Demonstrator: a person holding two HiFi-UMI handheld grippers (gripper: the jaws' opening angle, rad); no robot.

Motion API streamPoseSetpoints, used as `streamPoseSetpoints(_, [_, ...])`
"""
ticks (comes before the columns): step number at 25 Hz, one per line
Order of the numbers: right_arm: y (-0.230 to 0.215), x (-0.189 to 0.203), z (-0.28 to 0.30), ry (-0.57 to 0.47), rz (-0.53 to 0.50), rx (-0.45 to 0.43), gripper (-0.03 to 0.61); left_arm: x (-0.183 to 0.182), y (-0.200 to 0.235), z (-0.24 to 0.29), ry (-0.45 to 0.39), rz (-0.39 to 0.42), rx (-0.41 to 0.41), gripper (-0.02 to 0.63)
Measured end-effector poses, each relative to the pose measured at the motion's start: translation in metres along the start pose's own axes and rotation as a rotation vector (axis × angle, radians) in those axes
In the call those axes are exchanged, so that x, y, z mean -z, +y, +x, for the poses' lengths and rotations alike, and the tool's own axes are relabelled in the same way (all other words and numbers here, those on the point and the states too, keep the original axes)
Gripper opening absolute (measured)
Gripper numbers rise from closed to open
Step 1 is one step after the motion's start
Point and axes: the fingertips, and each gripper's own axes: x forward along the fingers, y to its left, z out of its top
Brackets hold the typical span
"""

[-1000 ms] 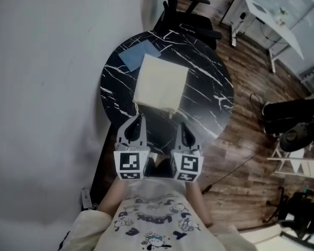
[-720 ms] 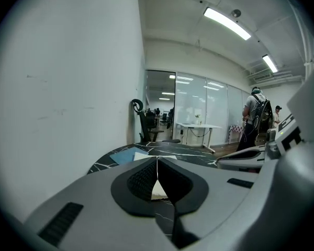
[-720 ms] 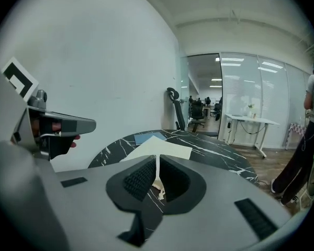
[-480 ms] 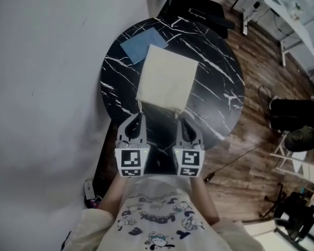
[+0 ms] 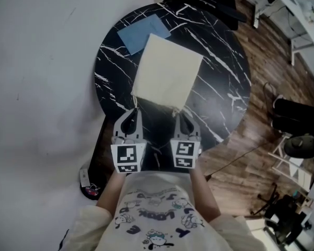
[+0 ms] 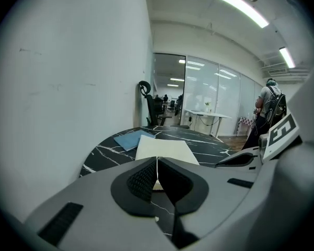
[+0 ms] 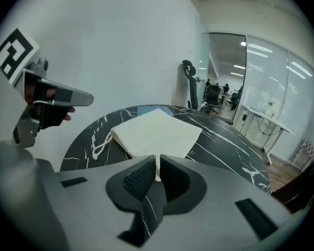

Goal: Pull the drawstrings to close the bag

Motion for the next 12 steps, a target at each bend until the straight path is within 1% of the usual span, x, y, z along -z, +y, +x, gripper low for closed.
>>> streamPoseSetpoints(5, [0.002, 0.013, 0.019, 0.058, 0.006, -0.056, 0.017, 0.010, 0.001, 0.009, 0.033, -0.016, -0.034, 0.041])
streamPoseSetpoints(10, [0.002, 0.021, 0.033, 0.099, -0.059, -0.080, 0.023, 0.015, 0.006, 0.014, 0.047, -0.035, -0.062, 0.041])
streamPoseSetpoints(11, [0.004, 0.023, 0.035, 0.112, -0.060, -0.098, 0.036, 0.016, 0.008, 0.015, 0.050, -0.038, -0.067, 0.041])
streamPoseSetpoints(12, [0.006, 0.025, 0.037, 0.126, -0.057, -0.121, 0.088, 0.017, 0.009, 0.016, 0.054, -0.042, -0.071, 0.041])
